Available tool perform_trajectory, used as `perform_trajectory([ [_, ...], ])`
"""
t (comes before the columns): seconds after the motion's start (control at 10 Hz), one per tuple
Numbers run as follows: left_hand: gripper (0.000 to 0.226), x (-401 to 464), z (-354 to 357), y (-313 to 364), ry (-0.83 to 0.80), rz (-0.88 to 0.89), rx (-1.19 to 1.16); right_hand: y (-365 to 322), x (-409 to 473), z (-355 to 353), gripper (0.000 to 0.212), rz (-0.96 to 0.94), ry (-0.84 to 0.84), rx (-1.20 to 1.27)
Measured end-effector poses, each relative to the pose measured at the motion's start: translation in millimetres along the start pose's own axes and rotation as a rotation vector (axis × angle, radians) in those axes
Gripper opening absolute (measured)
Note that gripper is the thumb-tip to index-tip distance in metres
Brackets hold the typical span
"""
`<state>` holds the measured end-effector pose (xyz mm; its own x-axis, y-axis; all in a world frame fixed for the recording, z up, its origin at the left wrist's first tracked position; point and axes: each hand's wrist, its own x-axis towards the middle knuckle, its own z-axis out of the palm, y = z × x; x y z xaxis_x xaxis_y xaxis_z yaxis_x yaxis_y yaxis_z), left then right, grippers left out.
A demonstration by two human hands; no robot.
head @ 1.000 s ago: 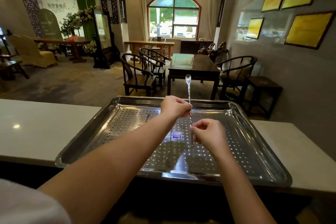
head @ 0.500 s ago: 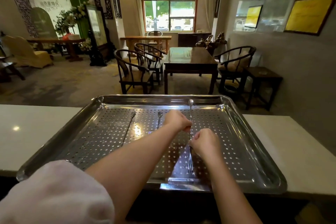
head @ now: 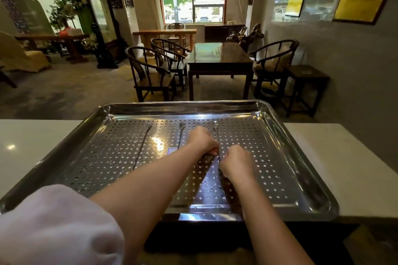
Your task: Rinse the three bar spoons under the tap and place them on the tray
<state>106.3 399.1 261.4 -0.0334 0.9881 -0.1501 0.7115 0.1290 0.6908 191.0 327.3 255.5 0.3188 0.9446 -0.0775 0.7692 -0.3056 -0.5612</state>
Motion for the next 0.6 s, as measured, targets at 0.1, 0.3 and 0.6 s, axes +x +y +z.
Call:
perform_trajectory([
  [0.1,0.012,1.6,1.8,1.3,0.022,0.027,0.042,1.1,1.1,0.9,0.030,-0.015,0.021,-0.011],
  [0.3,0.018,1.1,3.8,0.2,0.053,0.036,0.068,3.9,4.4,4.5,0.017,-0.022,0.029,0.001],
  [0.6,0.023,-13.2,-40.8,-4.1,-0.173,-0.060,-0.165,-3.4,5.0,-9.4,0.012,0.009,-0.054,0.183],
])
